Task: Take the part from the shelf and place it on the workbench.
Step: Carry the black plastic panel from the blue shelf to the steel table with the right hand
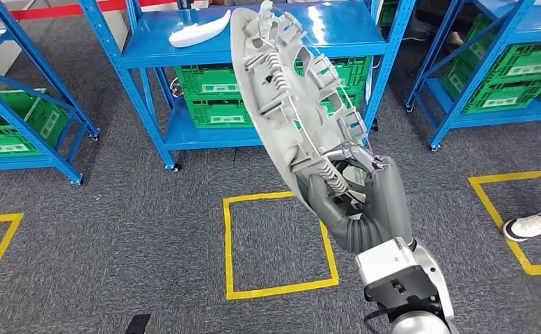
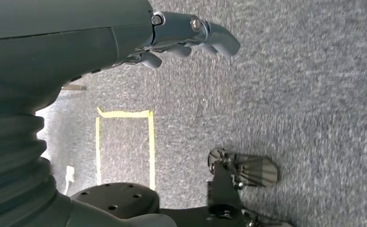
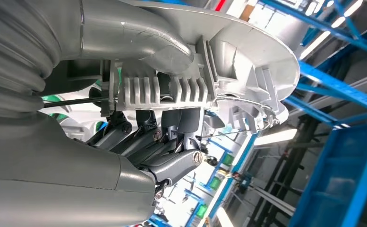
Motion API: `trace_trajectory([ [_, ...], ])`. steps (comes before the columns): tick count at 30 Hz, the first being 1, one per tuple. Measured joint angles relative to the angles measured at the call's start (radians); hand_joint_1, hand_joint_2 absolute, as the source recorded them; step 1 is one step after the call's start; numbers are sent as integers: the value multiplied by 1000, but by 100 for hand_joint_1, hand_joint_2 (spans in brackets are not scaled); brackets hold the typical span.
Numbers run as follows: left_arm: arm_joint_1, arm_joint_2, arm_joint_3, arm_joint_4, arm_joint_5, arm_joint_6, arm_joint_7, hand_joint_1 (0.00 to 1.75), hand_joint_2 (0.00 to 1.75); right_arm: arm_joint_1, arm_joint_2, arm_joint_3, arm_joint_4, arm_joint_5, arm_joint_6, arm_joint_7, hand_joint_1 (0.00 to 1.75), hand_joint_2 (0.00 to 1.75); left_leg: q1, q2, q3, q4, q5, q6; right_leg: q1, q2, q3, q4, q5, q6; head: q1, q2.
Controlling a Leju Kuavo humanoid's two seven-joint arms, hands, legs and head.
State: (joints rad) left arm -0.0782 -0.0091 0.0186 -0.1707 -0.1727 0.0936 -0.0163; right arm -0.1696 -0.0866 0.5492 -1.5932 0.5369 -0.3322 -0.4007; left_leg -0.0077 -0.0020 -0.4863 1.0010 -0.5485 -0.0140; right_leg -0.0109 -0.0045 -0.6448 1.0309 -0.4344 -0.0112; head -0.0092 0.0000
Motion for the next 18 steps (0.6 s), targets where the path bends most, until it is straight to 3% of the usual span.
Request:
trace_trajectory([
  [2, 2, 0, 0, 0, 1, 1, -1, 0, 175, -1, 0, 3, 2, -1, -1, -1, 175, 175, -1, 1, -1, -17, 13, 9, -3, -1, -4, -6, 14, 12, -1, 0],
  [3, 2, 0, 0, 0, 1, 2, -1, 0, 175, -2, 0, 4, 4, -2, -1, -1, 175, 175, 1, 3, -8, -21, 25, 16, -3, 0, -9, -2, 7, 17, -1, 0],
  [5, 2, 0, 0, 0, 1, 4, -1, 0, 175, -4, 0, 6, 7, -3, -1, -1, 175, 175, 7, 8, -30, -26, 49, 27, -2, 2, -32, 59, -63, 24, 2, 0],
  [7, 2, 0, 1, 0, 1, 7, -1, 0, 175, -4, 0, 6, 11, -5, -1, -1, 175, 175, 7, 10, -62, -17, 69, 31, -3, 3, -67, 188, -157, 30, 5, 0],
  [8, 2, -1, 1, 0, 1, 8, -1, 0, 175, -3, 0, 7, 14, -5, -1, -1, 175, 175, 8, 11, -80, -10, 77, 31, -4, 3, -76, 246, -177, 34, 5, 0],
  [9, 2, -2, 1, 0, 1, 9, -1, 0, 175, -3, 0, 7, 16, -5, -1, -1, 175, 175, 9, 12, -98, -2, 85, 30, -5, 3, -72, 279, -174, 37, 6, 0],
  [10, 2, -2, 1, 0, 1, 9, -1, 0, 175, -3, 0, 8, 18, -5, -1, -1, 175, 175, 10, 13, -118, 9, 92, 27, -7, 3, -52, 276, -151, 40, 6, 0],
  [11, 2, -3, 1, 0, 1, 9, -1, 0, 175, -4, 0, 8, 20, -5, -1, -1, 175, 175, 13, 13, -137, 20, 99, 23, -9, 3, -16, 242, -122, 43, 6, 0],
  [12, 2, -3, 2, 0, 1, 9, 0, 0, 175, -4, 0, 9, 21, -5, -1, -1, 175, 175, 15, 13, -154, 32, 104, 18, -12, 3, 30, 182, -111, 46, 7, 0],
  [14, 3, -2, 5, 0, 1, 10, 0, 0, 175, -5, 2, 10, 22, -5, 0, -1, 175, 175, 15, 11, -180, 52, 115, 5, -10, 6, 109, 62, -128, 40, 8, 0],
  [16, 4, -2, 8, 0, 1, 10, 0, 0, 175, -6, 4, 12, 24, -5, 1, -2, 175, 175, 13, 10, -191, 55, 134, -9, -5, 9, 127, 19, -143, 21, 9, 0],
  [18, 7, -1, 9, 1, 1, 10, 0, 0, 175, -6, 5, 12, 27, -4, 3, -2, 175, 175, 14, 8, -198, 51, 139, -21, -6, 7, 108, 20, -124, 2, 7, 0],
])
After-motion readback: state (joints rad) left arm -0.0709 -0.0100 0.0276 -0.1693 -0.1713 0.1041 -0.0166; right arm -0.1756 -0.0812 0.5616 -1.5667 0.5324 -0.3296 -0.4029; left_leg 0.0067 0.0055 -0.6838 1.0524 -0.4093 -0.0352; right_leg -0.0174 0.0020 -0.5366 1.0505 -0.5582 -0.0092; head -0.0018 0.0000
